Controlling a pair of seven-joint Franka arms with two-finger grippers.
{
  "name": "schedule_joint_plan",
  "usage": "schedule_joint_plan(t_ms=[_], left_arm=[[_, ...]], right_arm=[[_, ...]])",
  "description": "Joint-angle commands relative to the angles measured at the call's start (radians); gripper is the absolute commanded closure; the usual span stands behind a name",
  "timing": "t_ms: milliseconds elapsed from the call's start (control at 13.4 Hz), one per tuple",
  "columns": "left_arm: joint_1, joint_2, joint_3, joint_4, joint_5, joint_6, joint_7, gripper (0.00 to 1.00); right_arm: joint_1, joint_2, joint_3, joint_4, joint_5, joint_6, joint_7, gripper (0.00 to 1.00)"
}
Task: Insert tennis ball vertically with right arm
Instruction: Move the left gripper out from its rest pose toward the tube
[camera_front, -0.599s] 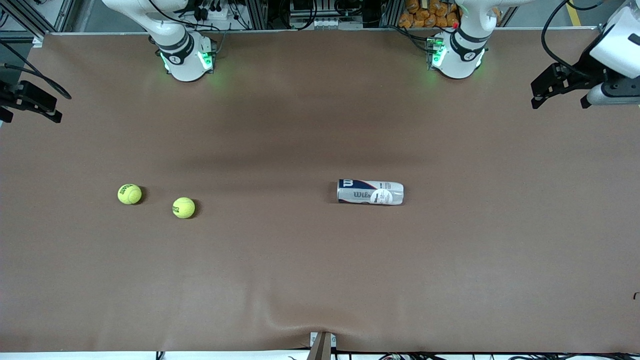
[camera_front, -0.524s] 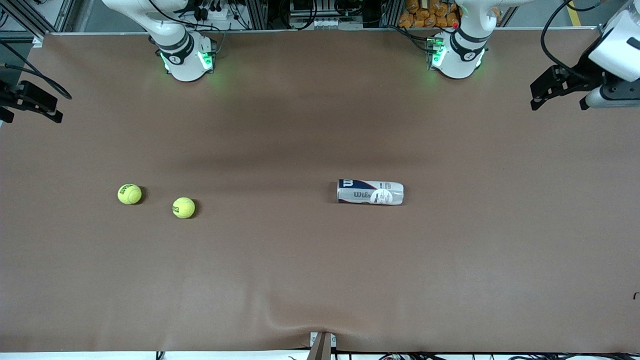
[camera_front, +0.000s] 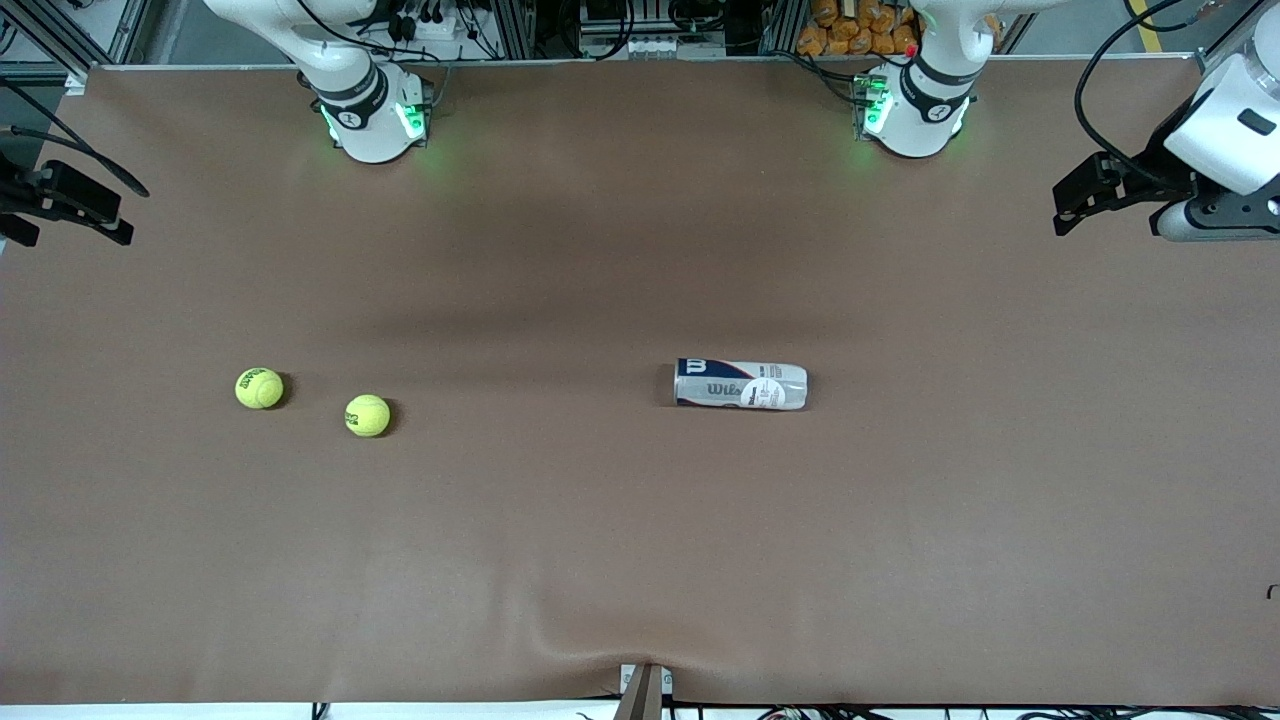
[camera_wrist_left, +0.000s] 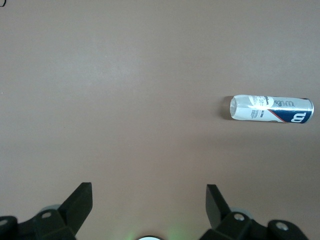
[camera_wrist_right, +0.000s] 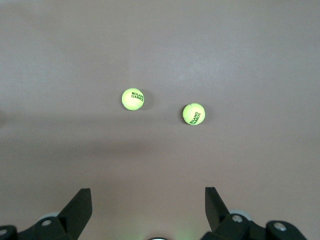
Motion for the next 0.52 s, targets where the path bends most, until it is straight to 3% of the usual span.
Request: schedule_joint_plan(t_ms=[0, 449], left_arm=[[0.005, 0.029, -0.005, 0.047, -0.009, -0.023, -0.012, 0.00], [-0.003, 0.034, -0.006, 0.047, -0.017, -0.023, -0.012, 0.00]], right_arm=[[-0.003, 0.003, -0.004, 0.010, 0.013, -0.012, -0.011, 0.00], [-0.003, 0.003, -0.004, 0.010, 0.013, -0.012, -0.011, 0.00]])
